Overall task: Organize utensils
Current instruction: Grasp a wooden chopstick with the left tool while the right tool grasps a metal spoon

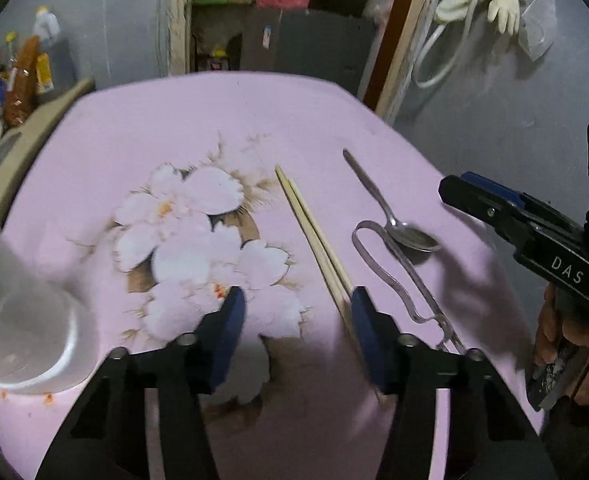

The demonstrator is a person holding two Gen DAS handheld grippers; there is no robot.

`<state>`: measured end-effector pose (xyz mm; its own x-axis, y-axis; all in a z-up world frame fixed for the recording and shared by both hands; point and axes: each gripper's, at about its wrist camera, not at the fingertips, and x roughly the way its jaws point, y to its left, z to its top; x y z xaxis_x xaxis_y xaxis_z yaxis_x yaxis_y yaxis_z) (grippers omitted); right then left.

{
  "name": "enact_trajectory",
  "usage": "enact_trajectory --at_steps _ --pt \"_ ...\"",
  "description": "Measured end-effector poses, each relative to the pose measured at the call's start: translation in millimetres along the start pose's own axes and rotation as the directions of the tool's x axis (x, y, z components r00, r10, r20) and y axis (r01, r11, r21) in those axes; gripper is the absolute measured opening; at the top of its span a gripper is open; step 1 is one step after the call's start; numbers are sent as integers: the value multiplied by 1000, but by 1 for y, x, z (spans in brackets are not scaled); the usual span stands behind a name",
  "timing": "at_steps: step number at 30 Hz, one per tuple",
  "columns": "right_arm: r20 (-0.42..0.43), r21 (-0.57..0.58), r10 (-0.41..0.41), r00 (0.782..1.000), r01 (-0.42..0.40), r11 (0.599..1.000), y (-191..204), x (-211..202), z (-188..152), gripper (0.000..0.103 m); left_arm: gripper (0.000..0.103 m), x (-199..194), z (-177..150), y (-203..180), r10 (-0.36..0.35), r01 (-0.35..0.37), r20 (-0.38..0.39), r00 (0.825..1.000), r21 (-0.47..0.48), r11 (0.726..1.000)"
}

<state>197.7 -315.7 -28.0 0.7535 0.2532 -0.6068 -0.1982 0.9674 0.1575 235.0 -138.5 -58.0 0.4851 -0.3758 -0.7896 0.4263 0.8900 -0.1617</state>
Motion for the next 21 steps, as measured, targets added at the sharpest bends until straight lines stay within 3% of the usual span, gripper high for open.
enact_trajectory --at_steps 11,18,21 --pt "-123 50 45 991 -39 998 -10 36 11 43 22 22 23 0 13 -12 -42 999 10 1000" --pt "-179 32 47 983 -41 999 -5 54 18 32 15 30 41 11 7 -8 -59 998 -21 1000" --pt "-206 18 39 978 -36 999 -3 62 21 27 5 30 43 12 20 -22 -67 998 -27 999"
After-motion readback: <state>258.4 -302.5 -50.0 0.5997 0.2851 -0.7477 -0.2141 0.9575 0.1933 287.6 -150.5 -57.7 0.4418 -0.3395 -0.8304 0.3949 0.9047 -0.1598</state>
